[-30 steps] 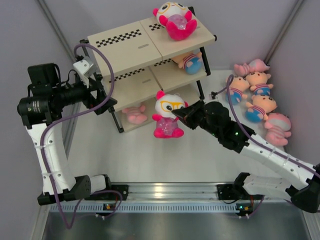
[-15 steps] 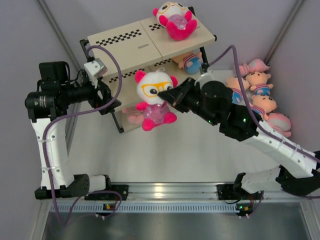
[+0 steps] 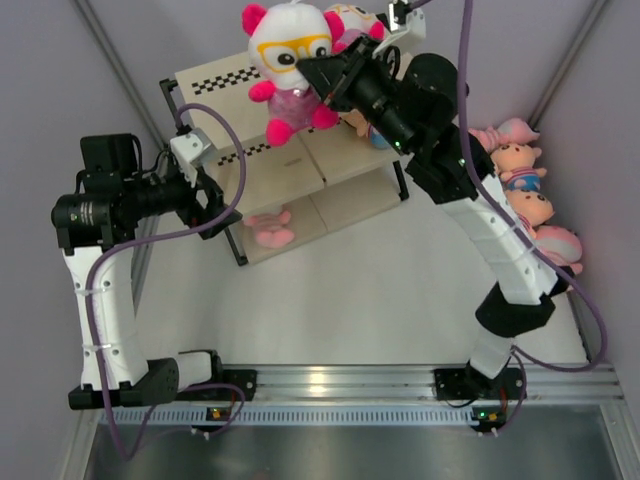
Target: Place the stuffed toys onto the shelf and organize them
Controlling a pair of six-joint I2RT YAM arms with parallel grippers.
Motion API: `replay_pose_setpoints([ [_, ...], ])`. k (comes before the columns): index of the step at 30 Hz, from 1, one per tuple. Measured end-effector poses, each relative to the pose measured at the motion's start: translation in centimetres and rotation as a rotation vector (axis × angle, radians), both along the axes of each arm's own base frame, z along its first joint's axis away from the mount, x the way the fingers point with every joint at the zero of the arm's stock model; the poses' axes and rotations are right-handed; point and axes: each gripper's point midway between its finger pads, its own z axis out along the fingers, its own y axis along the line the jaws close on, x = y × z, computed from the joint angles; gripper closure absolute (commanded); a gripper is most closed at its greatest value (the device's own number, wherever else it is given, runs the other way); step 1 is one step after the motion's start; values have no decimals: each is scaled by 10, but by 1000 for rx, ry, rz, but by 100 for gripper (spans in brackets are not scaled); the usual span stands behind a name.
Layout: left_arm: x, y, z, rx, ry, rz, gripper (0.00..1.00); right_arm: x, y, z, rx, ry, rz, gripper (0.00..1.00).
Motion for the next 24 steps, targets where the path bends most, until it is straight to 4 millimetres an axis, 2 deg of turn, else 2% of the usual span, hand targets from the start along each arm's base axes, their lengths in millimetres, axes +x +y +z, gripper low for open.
replay_pose_setpoints([
  [4,-5,0,1,0,-7,0,3,57,15,-3,39,-41,-18,100],
  [7,-6,0,-2,0,0,0,3,87,37,-28,52,-10,24,100],
  [10,-7,0,-7,0,16,1,3,105,58,-58,41,44,62,100],
  [12,-6,0,-11,1,27,3,3,111,64,-64,56,54,79,99],
  [13,-6,0,-12,2,31,4,3,111,64,-62,62,53,84,79],
  [16,-6,1,-13,4,32,6,3,108,63,-55,85,43,97,44],
  [18,-6,1,-13,5,30,7,3,107,63,-53,87,37,105,34],
  [19,-7,1,-13,6,28,7,3,106,64,-54,84,36,111,25],
  [24,-11,2,-14,16,18,11,2,104,64,-56,55,22,116,19],
])
